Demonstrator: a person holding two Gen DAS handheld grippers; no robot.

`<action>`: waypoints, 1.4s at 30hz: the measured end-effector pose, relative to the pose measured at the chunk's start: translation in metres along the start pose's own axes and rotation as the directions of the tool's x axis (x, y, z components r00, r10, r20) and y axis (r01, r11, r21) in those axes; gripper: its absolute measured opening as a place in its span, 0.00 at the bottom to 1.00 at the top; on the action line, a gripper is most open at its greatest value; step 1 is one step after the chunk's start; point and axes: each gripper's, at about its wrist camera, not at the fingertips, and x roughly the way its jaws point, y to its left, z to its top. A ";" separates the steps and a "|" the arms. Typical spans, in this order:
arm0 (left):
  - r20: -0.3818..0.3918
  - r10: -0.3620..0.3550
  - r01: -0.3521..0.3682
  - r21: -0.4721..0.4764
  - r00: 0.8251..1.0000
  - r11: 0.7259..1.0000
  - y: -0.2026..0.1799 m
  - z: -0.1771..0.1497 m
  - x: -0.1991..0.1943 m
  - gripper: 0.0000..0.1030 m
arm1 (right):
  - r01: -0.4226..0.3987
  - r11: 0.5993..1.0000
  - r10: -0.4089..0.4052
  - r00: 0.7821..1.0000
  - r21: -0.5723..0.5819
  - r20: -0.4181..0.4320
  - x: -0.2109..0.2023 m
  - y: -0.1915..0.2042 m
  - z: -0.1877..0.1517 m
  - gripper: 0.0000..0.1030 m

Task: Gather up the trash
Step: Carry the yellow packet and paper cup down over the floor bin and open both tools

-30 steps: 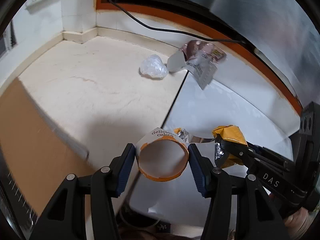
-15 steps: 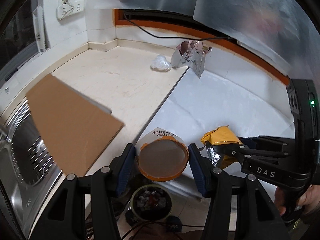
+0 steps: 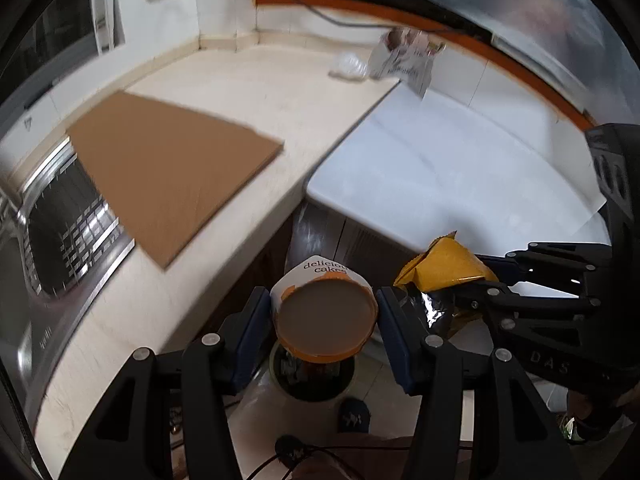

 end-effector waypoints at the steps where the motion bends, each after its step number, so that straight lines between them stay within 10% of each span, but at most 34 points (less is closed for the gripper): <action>1: -0.011 -0.005 0.005 -0.005 1.000 1.000 0.004 -0.007 0.004 0.51 | 0.006 1.000 -0.006 1.000 -0.008 -0.005 0.003 0.004 -0.004 0.24; 23: -0.266 -0.093 0.081 -0.055 0.959 0.995 0.041 -0.156 0.175 0.52 | 0.148 0.979 -0.116 0.969 0.138 -0.217 0.198 0.002 -0.148 0.24; 38: -0.268 -0.101 0.111 0.020 0.958 0.994 0.058 -0.175 0.314 0.53 | 0.134 0.944 -0.066 0.972 0.301 -0.225 0.346 -0.059 -0.206 0.27; 42: -0.288 -0.099 0.112 0.030 0.952 0.993 0.063 -0.182 0.327 0.71 | 0.123 0.939 -0.056 0.976 0.321 -0.210 0.361 -0.061 -0.210 0.41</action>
